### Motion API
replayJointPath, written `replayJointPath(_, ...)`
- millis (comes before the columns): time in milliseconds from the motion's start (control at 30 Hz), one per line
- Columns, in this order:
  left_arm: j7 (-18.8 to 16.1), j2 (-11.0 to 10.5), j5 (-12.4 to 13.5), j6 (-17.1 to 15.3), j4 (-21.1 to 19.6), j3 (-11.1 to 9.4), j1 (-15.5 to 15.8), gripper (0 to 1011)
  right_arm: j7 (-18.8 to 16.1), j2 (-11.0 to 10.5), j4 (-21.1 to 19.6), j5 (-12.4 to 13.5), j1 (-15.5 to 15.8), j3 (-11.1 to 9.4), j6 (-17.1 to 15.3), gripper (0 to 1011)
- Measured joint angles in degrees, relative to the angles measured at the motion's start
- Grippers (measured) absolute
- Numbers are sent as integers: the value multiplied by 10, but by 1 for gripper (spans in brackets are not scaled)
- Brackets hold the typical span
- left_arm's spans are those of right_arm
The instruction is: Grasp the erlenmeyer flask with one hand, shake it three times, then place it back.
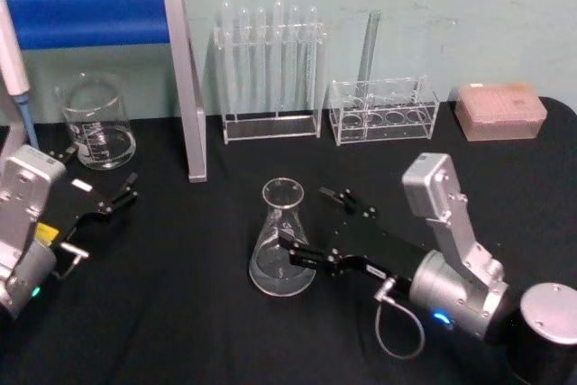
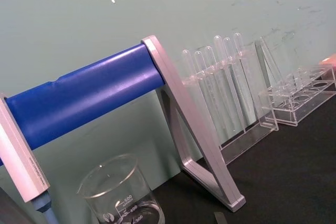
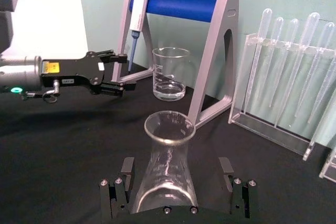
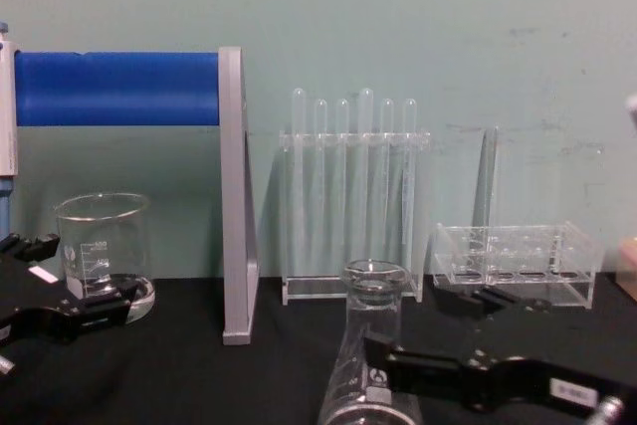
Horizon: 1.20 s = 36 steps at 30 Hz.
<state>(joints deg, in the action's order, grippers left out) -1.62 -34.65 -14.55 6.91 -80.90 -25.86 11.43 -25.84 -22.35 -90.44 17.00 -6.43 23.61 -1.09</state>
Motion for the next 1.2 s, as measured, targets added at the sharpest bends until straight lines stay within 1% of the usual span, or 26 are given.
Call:
replayJointPath(67, 0, 0, 0, 0, 0, 0, 0, 1001, -4, -8, -6, 5, 6, -3, 0, 1000)
replayJointPath(100, 0, 0, 0, 0, 0, 0, 0, 1001, -6, -16, -14, 10, 12, -7, -1, 1000)
replayJointPath(133, 0, 0, 0, 0, 0, 0, 0, 1001, -6, -16, -14, 10, 12, -7, -1, 1000)
replayJointPath(233, 0, 0, 0, 0, 0, 0, 0, 1001, -9, -35, -29, 20, 27, -16, 0, 1000)
replayJointPath(333, 0, 0, 0, 0, 0, 0, 0, 1001, -9, -47, -39, 27, 37, -24, 0, 1000)
replayJointPath(433, 0, 0, 0, 0, 0, 0, 0, 1001, -4, -53, -42, 31, 44, -32, 2, 1000)
replayJointPath(567, 0, 0, 0, 0, 0, 0, 0, 1001, 16, -52, -40, 33, 45, -45, 2, 1000)
replayJointPath(667, 0, 0, 0, 0, 0, 0, 0, 1001, 37, -43, -32, 32, 41, -56, 2, 1000)
replayJointPath(767, 0, 0, 0, 0, 0, 0, 0, 1001, 51, -33, -24, 29, 34, -62, 3, 1000)
replayJointPath(833, 0, 0, 0, 0, 0, 0, 0, 1001, 66, -18, -12, 24, 25, -68, 6, 1000)
replayJointPath(900, 0, 0, 0, 0, 0, 0, 0, 1001, 74, -10, -6, 20, 19, -71, 10, 1000)
replayJointPath(933, 0, 0, 0, 0, 0, 0, 0, 1001, 81, -1, 2, 15, 13, -73, 14, 1000)
replayJointPath(1067, 0, 0, 0, 0, 0, 0, 0, 1001, 102, 19, 19, -1, 1, -76, 24, 1000)
replayJointPath(1200, 0, 0, 0, 0, 0, 0, 0, 1001, 142, 50, 47, -31, -15, -78, 39, 1000)
